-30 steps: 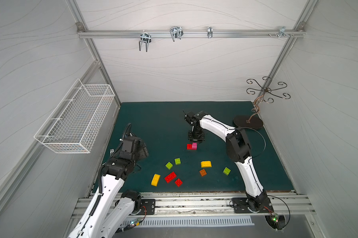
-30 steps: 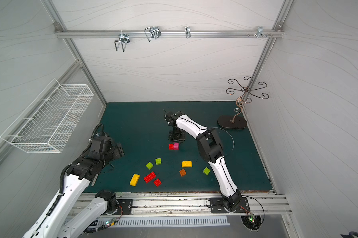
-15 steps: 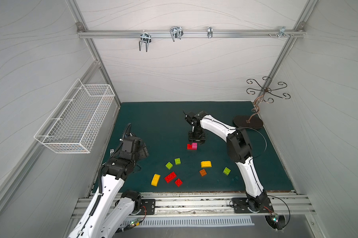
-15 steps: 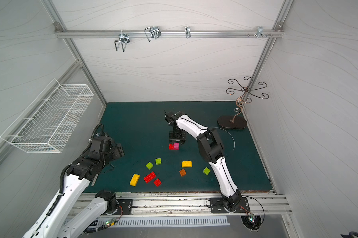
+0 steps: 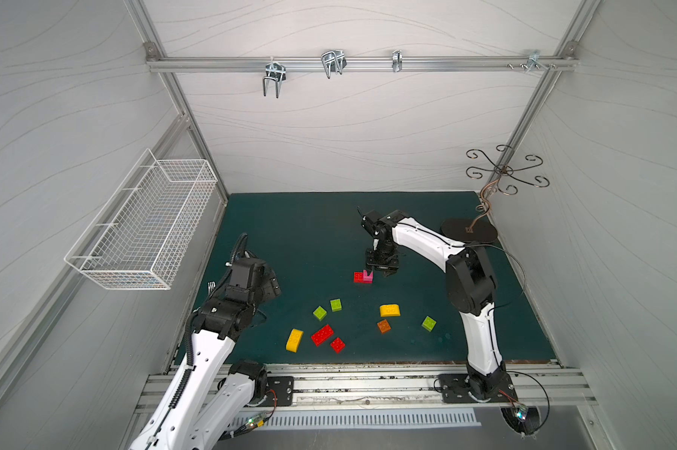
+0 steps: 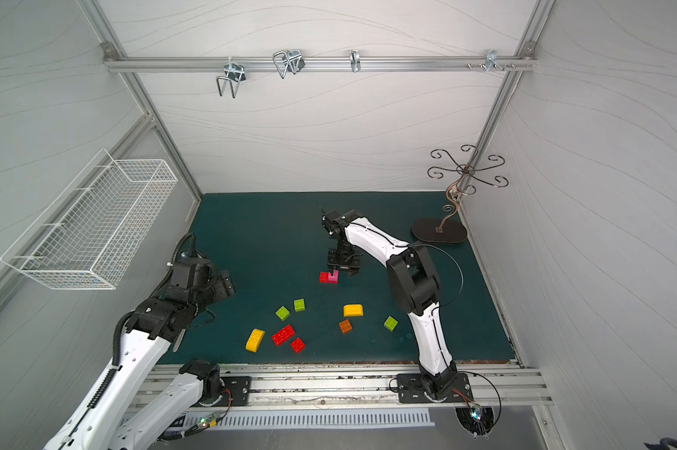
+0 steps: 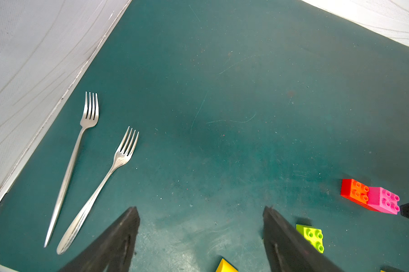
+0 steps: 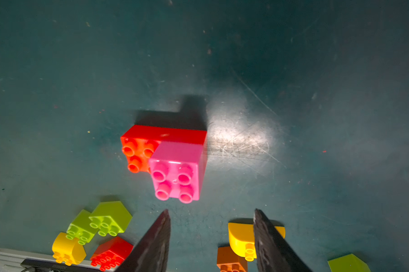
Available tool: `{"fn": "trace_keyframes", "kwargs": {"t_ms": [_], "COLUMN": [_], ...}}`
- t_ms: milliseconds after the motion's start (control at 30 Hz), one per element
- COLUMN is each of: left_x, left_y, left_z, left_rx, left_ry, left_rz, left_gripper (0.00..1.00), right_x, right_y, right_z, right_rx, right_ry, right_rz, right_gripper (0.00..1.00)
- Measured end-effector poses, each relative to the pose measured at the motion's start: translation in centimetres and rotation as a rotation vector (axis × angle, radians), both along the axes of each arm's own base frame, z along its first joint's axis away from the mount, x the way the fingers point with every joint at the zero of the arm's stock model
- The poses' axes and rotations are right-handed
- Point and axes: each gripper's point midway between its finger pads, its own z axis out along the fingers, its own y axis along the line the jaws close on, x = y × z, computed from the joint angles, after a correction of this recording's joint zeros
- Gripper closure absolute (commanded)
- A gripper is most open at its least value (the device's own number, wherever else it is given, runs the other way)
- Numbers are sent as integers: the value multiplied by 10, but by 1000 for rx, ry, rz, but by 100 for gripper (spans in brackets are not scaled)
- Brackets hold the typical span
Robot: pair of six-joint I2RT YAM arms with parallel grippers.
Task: Assemble the letter s with lego
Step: Assemble the lego brick with the lego brick.
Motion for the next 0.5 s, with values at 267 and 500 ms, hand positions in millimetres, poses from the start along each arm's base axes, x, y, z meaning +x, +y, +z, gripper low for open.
{"fn": "trace_keyframes", "kwargs": {"t_ms": [267, 500], "left_x": [0, 0], "left_y": [0, 0], "left_z": [0, 0], "left_rx": [0, 0], "left_ry": [0, 0], "left_rz": [0, 0], "left_gripper": [15, 15], "right_x": [3, 2], "right_y": [-1, 0], "right_z": [-15, -16], "right_rx": [-8, 5], "right_ry": [22, 34], "right_rz": [-10, -14], "right_gripper": [45, 45]}}
